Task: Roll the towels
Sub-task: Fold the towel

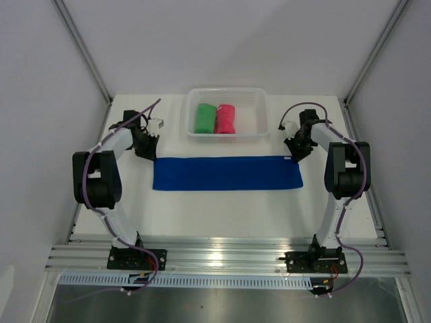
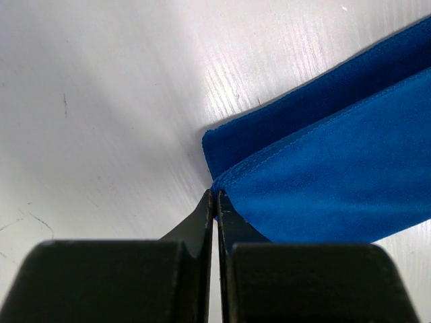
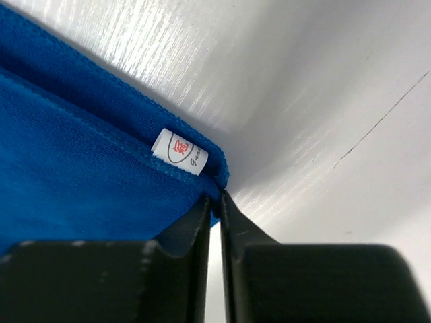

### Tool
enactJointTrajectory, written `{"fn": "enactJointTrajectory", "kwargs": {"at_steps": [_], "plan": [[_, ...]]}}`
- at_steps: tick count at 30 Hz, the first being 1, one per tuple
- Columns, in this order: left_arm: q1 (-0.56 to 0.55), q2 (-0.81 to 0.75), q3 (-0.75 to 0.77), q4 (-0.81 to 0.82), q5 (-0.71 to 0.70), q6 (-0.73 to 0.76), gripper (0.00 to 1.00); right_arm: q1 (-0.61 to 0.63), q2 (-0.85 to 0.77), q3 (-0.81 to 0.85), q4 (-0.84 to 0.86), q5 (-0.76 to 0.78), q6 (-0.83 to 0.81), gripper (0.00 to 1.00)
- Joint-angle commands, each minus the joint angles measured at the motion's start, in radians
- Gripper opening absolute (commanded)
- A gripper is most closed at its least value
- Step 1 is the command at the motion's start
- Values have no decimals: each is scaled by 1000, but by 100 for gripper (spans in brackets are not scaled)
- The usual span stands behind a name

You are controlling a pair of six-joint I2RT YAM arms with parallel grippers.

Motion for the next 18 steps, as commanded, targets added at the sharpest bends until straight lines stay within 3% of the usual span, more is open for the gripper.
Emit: {"fn": "enactJointTrajectory", "kwargs": {"at_steps": [1, 5, 18], "plan": [[-3, 10, 34, 12, -8, -21, 1, -19, 9, 19, 46, -17, 55, 8], [-4, 8, 32, 12, -5, -21, 1, -25, 0, 5, 52, -77, 57, 0], [-3, 4, 54, 13, -32, -21, 1, -90, -91, -33, 121, -103, 100, 0]]}}
